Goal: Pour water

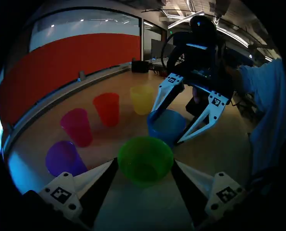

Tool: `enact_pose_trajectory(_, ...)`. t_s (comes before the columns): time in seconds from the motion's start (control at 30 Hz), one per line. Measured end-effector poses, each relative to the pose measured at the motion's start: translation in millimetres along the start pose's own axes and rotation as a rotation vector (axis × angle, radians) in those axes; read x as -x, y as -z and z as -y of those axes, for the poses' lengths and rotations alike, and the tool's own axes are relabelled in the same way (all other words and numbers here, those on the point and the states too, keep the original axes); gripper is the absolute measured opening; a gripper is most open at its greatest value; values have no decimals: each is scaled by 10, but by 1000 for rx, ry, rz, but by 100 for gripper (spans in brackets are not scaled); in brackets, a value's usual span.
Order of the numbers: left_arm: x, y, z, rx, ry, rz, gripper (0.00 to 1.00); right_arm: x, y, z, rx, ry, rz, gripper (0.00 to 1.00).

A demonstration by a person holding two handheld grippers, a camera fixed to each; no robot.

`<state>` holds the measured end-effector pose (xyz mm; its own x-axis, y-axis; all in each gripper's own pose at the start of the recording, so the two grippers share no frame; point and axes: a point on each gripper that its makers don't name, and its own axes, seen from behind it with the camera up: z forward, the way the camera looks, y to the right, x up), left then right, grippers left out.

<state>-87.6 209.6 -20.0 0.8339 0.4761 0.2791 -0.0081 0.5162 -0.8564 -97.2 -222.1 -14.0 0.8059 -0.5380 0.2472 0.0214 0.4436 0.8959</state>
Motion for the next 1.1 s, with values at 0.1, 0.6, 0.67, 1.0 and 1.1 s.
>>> enact_pose_trajectory(0.1, 9, 12, 12, -4, 3, 2, 98, 7, 2, 3, 2, -2, 2, 93)
enact_pose_trajectory(0.6, 97, 217, 46, -47, 30, 1, 98, 119, 240, 20, 40, -20, 20, 100)
enact_pose_trajectory(0.67, 107, 267, 56, -59, 38, -2, 97, 160, 296, 15, 54, -21, 23, 100)
enact_pose_trajectory(1.0, 84, 599, 118, -135, 68, -45, 98, 301, 610, 32, 131, -46, 10, 100)
enact_pose_trajectory(1.1, 74, 701, 142, -165, 67, -62, 97, 338, 715, 29, 158, -56, 2, 100)
